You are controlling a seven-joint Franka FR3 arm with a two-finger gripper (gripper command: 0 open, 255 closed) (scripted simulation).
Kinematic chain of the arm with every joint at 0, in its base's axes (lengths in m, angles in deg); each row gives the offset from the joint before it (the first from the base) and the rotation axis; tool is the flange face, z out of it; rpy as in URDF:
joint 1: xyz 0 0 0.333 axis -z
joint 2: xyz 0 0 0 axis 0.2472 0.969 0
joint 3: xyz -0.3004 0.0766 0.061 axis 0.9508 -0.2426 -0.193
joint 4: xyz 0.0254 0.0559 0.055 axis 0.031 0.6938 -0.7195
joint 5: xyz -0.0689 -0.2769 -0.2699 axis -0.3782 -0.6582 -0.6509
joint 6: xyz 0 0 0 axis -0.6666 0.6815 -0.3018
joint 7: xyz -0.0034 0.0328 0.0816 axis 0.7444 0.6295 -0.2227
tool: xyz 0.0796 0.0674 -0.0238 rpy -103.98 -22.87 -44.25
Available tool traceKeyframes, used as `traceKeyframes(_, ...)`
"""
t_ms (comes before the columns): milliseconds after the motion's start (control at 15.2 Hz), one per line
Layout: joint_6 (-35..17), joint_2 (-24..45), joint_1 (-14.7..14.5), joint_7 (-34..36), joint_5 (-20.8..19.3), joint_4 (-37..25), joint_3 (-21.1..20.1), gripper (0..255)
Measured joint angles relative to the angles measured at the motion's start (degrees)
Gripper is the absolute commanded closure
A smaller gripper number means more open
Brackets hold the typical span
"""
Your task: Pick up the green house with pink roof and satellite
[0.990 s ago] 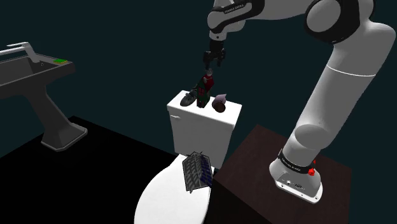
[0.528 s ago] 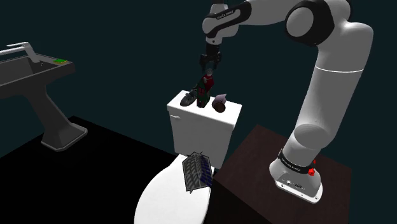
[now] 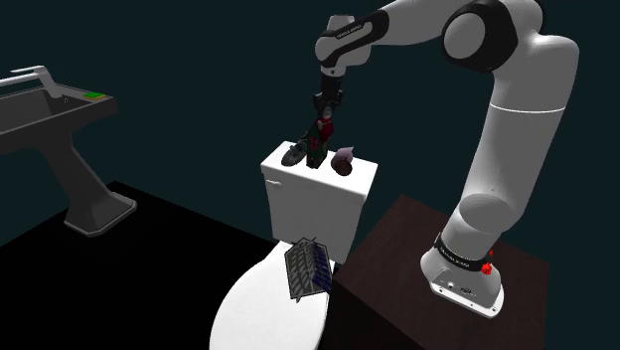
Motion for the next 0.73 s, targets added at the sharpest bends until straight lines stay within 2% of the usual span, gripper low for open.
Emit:
traceKeyframes(462,-0.05,0.03,0.01,-0.04,0.03,-0.05,-0.01,255)
traceKeyframes(726,2.18,-0.66,-0.06,0.35,-0.32,-1.37,0.04,255)
